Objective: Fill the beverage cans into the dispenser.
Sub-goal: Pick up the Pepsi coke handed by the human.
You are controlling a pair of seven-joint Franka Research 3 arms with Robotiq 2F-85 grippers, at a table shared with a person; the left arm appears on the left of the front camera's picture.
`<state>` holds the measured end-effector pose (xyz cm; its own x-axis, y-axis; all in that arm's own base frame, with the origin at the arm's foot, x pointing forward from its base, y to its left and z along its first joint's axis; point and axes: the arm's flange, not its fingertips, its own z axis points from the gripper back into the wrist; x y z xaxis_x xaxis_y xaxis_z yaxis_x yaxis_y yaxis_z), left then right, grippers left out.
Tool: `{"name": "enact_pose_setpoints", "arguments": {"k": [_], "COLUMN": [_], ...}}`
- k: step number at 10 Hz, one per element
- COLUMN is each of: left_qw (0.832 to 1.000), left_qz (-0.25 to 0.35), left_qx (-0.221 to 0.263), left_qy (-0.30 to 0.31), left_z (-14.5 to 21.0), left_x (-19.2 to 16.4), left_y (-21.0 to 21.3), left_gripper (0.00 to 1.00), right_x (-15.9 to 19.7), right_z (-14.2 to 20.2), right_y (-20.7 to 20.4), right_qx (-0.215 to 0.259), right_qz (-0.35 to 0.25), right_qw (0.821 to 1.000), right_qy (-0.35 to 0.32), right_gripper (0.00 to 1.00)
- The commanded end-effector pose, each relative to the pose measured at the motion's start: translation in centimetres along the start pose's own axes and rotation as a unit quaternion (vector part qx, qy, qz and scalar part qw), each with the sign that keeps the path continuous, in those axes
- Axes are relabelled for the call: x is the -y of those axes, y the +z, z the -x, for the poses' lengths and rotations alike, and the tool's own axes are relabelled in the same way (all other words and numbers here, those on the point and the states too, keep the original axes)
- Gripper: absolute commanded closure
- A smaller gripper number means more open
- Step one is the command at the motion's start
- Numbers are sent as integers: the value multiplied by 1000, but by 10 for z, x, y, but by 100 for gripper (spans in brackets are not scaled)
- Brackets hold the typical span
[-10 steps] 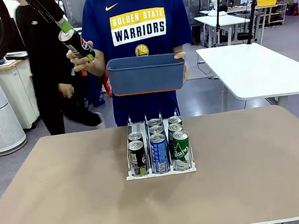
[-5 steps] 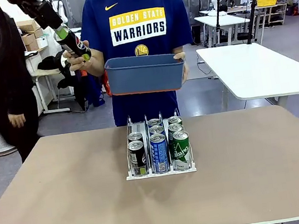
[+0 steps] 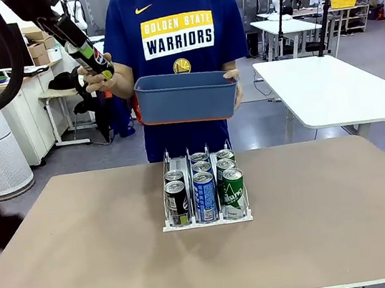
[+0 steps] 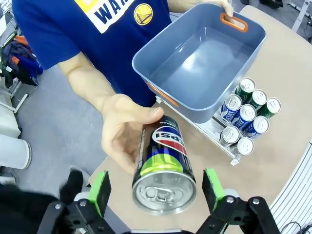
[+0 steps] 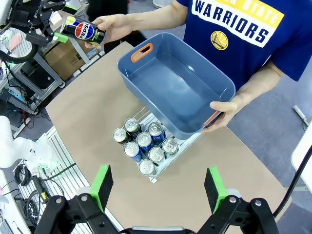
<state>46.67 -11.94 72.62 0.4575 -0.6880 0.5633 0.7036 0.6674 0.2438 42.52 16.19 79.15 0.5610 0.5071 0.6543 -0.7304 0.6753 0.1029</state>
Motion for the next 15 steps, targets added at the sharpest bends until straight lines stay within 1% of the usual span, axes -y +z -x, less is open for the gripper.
{"name": "enact_pose_setpoints", "arguments": {"k": [1,4,5,7,9,12,13,15], "left_qw": [1000,999,1000,1000,1000,1000,1000,1000], "left_qz": [12,27,8,8,9,23,12,12], "left_qx": [21,41,9,9,19,20,15,15], "left_qy": [-9,-9,-6,-6,-1,-4,-5,-5], "left_z": [9,8,3,3,1,-1,1,1], "left_x": [-3,-3,-3,-3,-2,0,-2,-2], "left_y": [-9,-17,-10,-10,-12,-15,-11,-11], "left_gripper": [0,0,0,0,0,0,0,0], "right_x": [-1,-1,-1,-1,-1,-1,-1,-1], "right_z": [0,0,0,0,0,0,0,0], "right_y": [0,0,0,0,0,0,0,0], "right_qx": [-2,-2,-2,-2,-2,-2,-2,-2], "right_qz": [0,0,0,0,0,0,0,0], "right_qw": [1000,1000,1000,1000,1000,1000,1000,1000], "right_qy": [-2,-2,-2,-2,-2,-2,-2,-2], "right_gripper": [0,0,0,0,0,0,0,0]}}
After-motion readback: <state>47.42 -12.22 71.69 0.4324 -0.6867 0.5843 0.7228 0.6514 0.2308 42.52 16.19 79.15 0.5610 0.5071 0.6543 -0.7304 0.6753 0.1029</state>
